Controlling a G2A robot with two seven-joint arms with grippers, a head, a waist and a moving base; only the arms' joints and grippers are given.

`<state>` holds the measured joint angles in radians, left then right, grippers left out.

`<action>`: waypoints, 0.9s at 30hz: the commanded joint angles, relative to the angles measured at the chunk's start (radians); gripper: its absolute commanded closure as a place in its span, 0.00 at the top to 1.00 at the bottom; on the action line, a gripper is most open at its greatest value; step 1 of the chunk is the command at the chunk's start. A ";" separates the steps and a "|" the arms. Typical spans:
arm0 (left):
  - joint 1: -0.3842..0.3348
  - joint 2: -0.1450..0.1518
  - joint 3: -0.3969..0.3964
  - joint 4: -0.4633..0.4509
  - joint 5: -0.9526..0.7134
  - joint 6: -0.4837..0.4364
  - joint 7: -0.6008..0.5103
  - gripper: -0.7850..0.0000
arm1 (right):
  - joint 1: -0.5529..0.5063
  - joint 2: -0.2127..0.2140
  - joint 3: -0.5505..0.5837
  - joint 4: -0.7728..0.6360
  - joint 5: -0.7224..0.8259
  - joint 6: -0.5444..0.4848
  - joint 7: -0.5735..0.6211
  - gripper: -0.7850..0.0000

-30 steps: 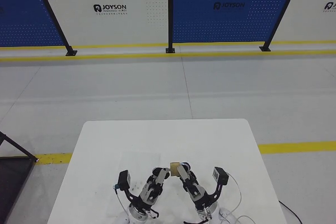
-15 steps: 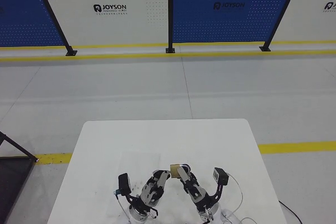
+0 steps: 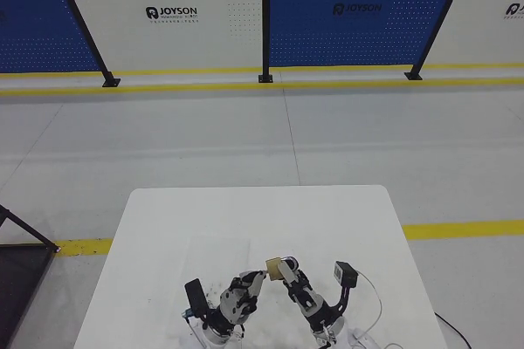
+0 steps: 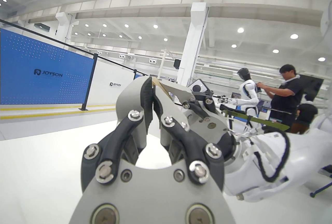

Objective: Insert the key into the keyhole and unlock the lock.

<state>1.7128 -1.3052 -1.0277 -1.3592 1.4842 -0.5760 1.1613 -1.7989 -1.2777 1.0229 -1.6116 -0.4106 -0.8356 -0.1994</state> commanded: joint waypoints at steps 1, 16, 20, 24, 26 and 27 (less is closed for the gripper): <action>-0.007 0.001 0.005 0.009 0.028 0.030 0.020 0.00 | -0.002 0.001 0.002 -0.004 0.008 0.005 0.009 0.00; -0.057 0.014 0.006 0.052 0.241 0.348 0.132 0.00 | -0.008 0.006 0.011 -0.018 0.038 0.029 0.045 0.00; -0.066 0.017 0.008 0.066 0.264 0.391 0.144 0.00 | -0.009 0.007 0.011 -0.019 0.042 0.034 0.052 0.00; -0.073 0.022 0.003 0.073 0.288 0.435 0.153 0.00 | -0.009 0.008 0.011 -0.021 0.046 0.037 0.055 0.00; -0.075 0.024 0.001 0.074 0.296 0.450 0.157 0.00 | -0.010 0.008 0.011 -0.022 0.048 0.039 0.057 0.00; -0.076 0.025 -0.001 0.074 0.301 0.459 0.159 0.00 | -0.010 0.008 0.011 -0.022 0.048 0.040 0.057 0.00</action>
<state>1.6375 -1.2812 -1.0271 -1.2853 1.7806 -0.1261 1.3181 -1.8087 -1.2695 1.0339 -1.6334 -0.3630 -0.7967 -0.1426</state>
